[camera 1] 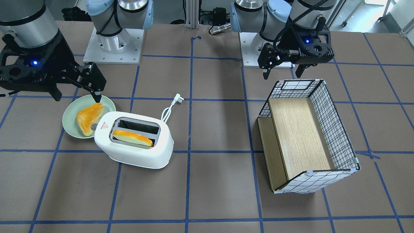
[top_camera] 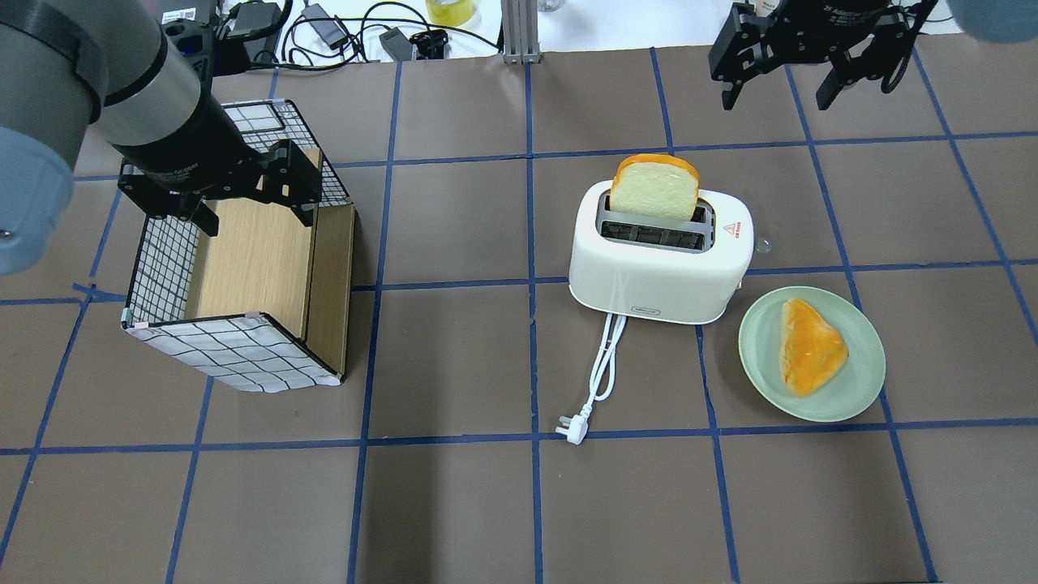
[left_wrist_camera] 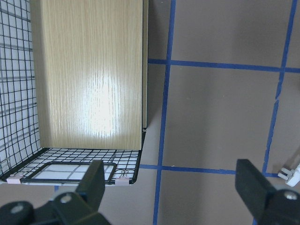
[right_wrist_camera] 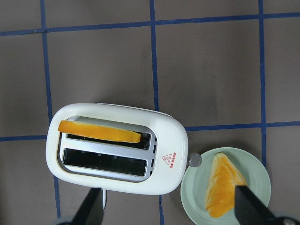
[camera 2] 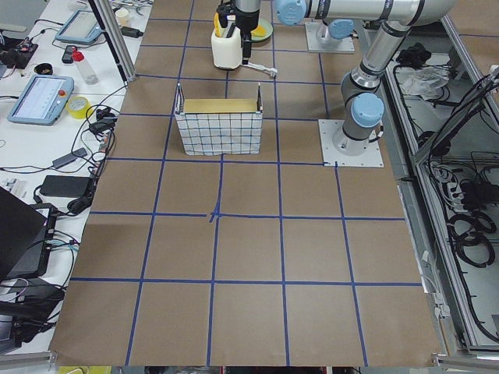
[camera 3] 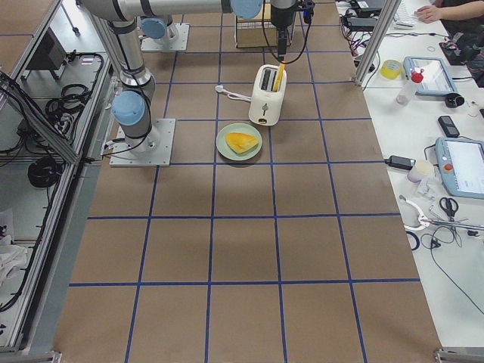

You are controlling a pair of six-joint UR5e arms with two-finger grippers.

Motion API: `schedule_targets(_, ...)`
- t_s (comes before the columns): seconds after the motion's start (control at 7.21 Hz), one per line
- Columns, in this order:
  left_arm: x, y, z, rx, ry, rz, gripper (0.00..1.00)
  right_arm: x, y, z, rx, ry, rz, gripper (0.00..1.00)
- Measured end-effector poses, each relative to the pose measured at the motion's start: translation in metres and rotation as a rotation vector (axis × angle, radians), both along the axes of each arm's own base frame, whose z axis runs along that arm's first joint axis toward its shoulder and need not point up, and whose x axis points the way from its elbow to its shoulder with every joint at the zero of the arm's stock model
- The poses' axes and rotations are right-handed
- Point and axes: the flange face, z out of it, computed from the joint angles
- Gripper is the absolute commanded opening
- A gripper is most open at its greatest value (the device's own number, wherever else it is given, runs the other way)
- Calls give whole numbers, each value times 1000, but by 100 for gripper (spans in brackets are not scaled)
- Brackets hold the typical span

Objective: Press toaster with right arm

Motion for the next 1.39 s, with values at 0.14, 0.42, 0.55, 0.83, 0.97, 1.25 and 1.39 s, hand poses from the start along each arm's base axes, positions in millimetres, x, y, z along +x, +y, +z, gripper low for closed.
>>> schedule_targets(0.14,0,0,0,0,0,0,100,1,1,0,4,0,-12,100)
schedule_targets(0.42,0,0,0,1,0,0,100,9,3,-3,12,-3,-40,100)
schedule_targets(0.55,0,0,0,0,0,0,100,11,2,-4,13,-2,-37,100)
schedule_targets(0.83,0,0,0,0,0,0,100,11,2,-6,15,5,-17,100)
schedule_targets(0.97,0,0,0,0,0,0,100,11,2,-9,19,10,-13,100)
schedule_targets(1.25,0,0,0,0,0,0,100,9,3,-11,26,16,-12,99)
schedule_targets(1.39,0,0,0,0,0,0,100,8,6,-10,30,20,-14,99)
